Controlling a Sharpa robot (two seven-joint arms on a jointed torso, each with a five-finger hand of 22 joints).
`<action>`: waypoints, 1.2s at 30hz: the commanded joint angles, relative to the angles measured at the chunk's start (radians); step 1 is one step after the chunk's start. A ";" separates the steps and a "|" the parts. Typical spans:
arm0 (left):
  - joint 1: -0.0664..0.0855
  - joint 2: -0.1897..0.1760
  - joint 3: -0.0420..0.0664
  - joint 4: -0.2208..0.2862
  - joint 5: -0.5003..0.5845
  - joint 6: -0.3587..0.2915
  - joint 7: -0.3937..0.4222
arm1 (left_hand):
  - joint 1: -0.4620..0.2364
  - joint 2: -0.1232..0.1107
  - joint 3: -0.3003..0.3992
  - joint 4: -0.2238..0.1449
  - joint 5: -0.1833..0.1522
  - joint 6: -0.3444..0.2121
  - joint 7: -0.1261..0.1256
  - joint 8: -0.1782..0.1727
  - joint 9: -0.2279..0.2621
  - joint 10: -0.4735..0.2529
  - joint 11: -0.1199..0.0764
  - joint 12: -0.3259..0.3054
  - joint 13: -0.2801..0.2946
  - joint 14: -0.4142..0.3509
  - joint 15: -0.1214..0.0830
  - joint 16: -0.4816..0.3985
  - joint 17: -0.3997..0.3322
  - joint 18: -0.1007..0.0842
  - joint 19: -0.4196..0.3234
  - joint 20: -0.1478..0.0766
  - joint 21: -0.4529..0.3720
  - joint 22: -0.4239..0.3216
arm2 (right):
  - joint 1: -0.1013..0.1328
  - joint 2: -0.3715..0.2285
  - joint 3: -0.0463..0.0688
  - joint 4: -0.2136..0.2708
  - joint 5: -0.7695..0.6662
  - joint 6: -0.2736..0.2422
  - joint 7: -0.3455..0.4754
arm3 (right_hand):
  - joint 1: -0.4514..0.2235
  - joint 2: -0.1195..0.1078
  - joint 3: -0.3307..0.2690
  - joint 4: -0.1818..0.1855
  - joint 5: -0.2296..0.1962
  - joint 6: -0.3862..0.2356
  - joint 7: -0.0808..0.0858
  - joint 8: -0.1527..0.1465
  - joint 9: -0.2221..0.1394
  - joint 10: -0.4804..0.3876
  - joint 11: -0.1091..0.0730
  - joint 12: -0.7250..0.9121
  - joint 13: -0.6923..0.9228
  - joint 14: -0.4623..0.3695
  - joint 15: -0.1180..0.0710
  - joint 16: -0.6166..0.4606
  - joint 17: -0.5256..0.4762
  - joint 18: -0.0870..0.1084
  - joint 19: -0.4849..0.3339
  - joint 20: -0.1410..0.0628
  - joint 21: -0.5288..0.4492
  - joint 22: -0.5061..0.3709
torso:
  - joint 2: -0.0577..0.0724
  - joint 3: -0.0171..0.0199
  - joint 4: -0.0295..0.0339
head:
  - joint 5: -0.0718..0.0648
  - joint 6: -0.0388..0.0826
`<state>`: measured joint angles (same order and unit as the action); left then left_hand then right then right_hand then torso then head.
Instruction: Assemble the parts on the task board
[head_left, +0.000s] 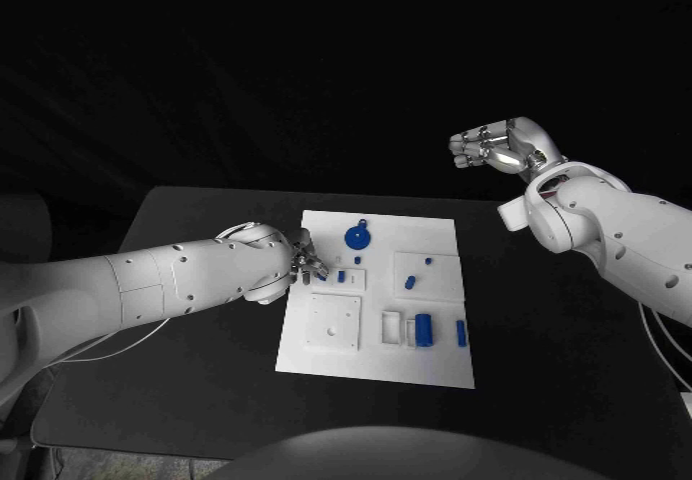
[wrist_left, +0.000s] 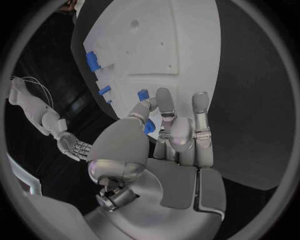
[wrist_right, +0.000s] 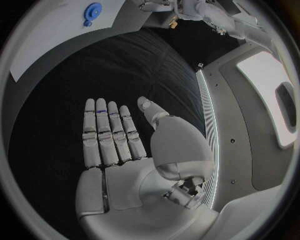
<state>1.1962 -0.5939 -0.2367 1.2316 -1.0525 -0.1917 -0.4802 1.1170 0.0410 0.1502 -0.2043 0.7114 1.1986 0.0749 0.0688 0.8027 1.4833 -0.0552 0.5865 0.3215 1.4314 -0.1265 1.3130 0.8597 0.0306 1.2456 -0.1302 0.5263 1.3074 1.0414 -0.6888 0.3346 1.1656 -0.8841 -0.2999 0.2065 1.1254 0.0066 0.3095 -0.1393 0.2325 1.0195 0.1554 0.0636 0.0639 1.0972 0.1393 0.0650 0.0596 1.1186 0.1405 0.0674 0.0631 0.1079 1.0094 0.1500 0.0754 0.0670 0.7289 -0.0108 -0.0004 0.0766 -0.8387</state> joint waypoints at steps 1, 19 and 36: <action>-0.007 0.005 -0.003 0.007 0.016 0.040 0.007 | 0.002 0.011 0.034 -0.025 -0.004 0.145 -0.106 0.002 0.003 0.033 -0.025 0.006 -0.002 0.007 0.002 0.005 0.002 0.012 0.003 0.005 0.003 0.019 | 0.000 0.000 0.001 0.002 -0.001 0.008 0.011 | 0.000 -0.006 0.000 0.004 0.007 -0.008 -0.002 -0.002 -0.002 -0.006 0.002 -0.006 -0.001 -0.009 0.001 -0.006 -0.002 0.008 -0.006 -0.001 -0.004 -0.001 | 0.000 0.0006 0.0001 | -0.001 0.000; -0.007 0.010 -0.003 0.006 0.017 0.043 0.011 | -0.002 0.015 0.036 -0.018 -0.008 0.152 -0.108 0.002 0.013 0.032 -0.026 0.017 -0.002 0.009 0.002 0.012 0.015 0.014 0.003 0.008 0.005 0.019 | 0.000 0.000 0.001 0.003 -0.001 0.008 0.012 | 0.001 -0.006 0.002 0.004 0.008 -0.008 -0.002 -0.002 -0.002 -0.006 0.002 -0.006 -0.001 -0.009 0.001 -0.005 -0.002 0.008 -0.007 -0.001 -0.004 -0.001 | 0.000 -0.0003 0.0008 | -0.001 0.000; -0.007 0.016 -0.003 0.007 0.014 0.052 0.014 | 0.003 0.021 0.031 -0.005 -0.037 0.163 -0.112 0.003 0.028 0.032 -0.028 0.036 0.004 0.012 0.003 0.027 0.038 0.017 0.004 0.012 0.009 0.020 | 0.000 0.000 0.001 0.002 -0.001 0.007 0.012 | 0.001 -0.006 0.003 0.004 0.008 -0.008 -0.003 -0.002 -0.001 -0.006 0.002 -0.006 -0.002 -0.010 0.001 -0.006 -0.002 0.008 -0.007 -0.001 -0.004 -0.001 | 0.000 0.0000 0.0001 | -0.002 -0.001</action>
<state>1.1964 -0.5847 -0.2367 1.2312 -1.0504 -0.1795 -0.4792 1.1146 0.0463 0.1654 -0.1979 0.6738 1.1989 0.0752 0.0668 0.8304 1.4889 -0.0567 0.6205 0.3243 1.4343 -0.1227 1.3369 0.8975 0.0307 1.2491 -0.1268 0.5303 1.3073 1.0414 -0.6888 0.3347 1.1662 -0.8840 -0.3001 0.2071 1.1255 0.0066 0.3095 -0.1393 0.2363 1.0196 0.1553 0.0636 0.0639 1.0972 0.1393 0.0650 0.0596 1.1156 0.1434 0.0674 0.0631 0.1079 1.0094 0.1500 0.0754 0.0670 0.7288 -0.0110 -0.0001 0.0748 -0.8393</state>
